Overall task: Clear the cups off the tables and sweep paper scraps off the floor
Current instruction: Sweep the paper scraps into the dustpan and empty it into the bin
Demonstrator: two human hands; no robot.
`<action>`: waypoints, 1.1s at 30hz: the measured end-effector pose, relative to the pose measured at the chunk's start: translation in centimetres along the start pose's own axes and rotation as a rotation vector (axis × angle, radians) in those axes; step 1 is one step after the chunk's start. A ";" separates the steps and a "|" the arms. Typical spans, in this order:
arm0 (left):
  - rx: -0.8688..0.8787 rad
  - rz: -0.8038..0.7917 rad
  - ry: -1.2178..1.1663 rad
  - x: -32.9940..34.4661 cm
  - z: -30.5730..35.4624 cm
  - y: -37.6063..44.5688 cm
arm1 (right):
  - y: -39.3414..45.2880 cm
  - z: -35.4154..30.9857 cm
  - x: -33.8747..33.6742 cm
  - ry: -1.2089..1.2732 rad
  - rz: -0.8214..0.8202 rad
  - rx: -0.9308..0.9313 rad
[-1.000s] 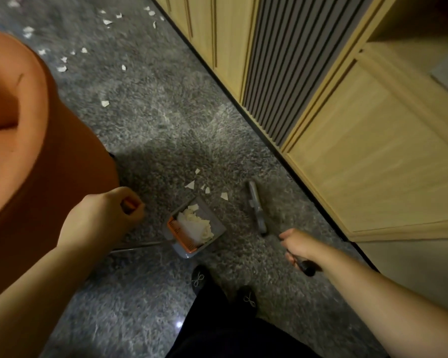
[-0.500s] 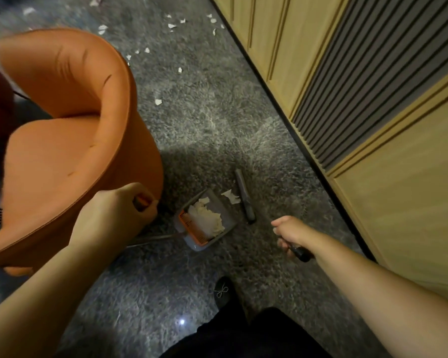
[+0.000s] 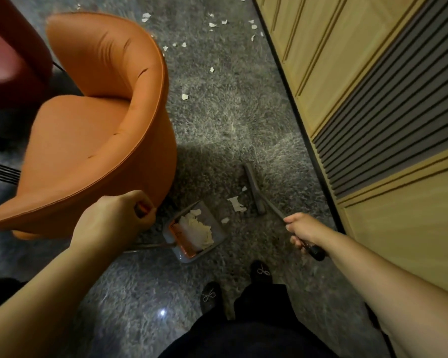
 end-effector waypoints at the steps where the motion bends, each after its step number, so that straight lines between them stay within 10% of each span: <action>1: -0.012 0.001 0.008 0.3 0.1 0.1 | 0.4 -0.2 -0.7 -0.013 -0.006 -0.002; 16: -0.131 -0.035 0.021 4.2 2.0 2.5 | 7.1 -5.4 -4.5 -0.276 -0.145 -0.055; 33: -0.108 0.025 0.033 4.3 1.4 2.0 | 4.1 0.2 7.7 -0.508 -0.389 -0.087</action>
Point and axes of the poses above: each hand's wrist, its own y-axis towards the middle knuckle, its own x-axis out of the palm, z = x × y, the point moved 10 cm from there along y, towards the middle knuckle, and after that the axes turned 6 degrees about -x, right-handed, at the moved point
